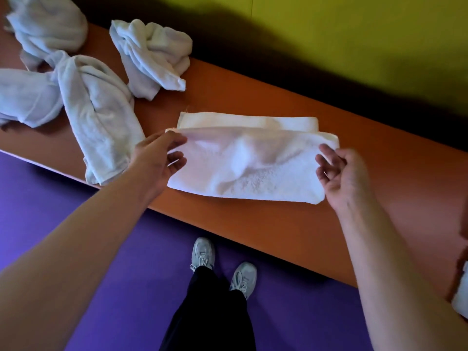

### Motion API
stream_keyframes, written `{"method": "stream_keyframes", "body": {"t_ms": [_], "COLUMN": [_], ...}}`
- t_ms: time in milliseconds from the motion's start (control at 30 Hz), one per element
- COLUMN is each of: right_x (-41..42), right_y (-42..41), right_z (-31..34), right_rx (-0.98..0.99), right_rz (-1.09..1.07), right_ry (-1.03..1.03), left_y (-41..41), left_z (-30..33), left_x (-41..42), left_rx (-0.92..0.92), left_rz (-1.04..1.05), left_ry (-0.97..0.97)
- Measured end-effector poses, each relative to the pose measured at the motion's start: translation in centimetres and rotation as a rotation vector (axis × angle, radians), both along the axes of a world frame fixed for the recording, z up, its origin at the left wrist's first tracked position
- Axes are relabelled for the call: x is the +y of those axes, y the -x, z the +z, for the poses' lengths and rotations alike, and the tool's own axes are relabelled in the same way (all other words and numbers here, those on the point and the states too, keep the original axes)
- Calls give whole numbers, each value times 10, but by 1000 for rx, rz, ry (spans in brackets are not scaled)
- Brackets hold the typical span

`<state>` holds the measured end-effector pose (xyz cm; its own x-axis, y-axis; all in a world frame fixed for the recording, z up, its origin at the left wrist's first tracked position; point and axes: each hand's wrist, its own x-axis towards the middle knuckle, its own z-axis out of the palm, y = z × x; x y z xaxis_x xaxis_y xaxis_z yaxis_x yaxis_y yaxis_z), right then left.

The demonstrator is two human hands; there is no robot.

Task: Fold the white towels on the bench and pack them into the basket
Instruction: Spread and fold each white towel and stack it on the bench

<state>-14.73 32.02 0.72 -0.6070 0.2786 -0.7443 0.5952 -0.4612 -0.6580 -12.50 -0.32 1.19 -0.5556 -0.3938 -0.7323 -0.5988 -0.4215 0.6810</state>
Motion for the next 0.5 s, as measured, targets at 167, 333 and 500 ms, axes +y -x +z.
{"method": "stream_keyframes", "body": {"t_ms": [167,333,500], "right_x": [-9,-12,-7], "right_y": [39,52,33], "right_z": [-16,-44,-71], "right_rx": [-6,73,26], "right_rz": [10,137,505], "right_ry": [-58,-257,-992], "left_y": [44,50,-1], "left_z": [-15,-46,-65], "left_x": [-3,2,34], "left_rx": [-13,91,366], "left_rz": [24,-173,-1018], "left_ry": [30,297,1043]}}
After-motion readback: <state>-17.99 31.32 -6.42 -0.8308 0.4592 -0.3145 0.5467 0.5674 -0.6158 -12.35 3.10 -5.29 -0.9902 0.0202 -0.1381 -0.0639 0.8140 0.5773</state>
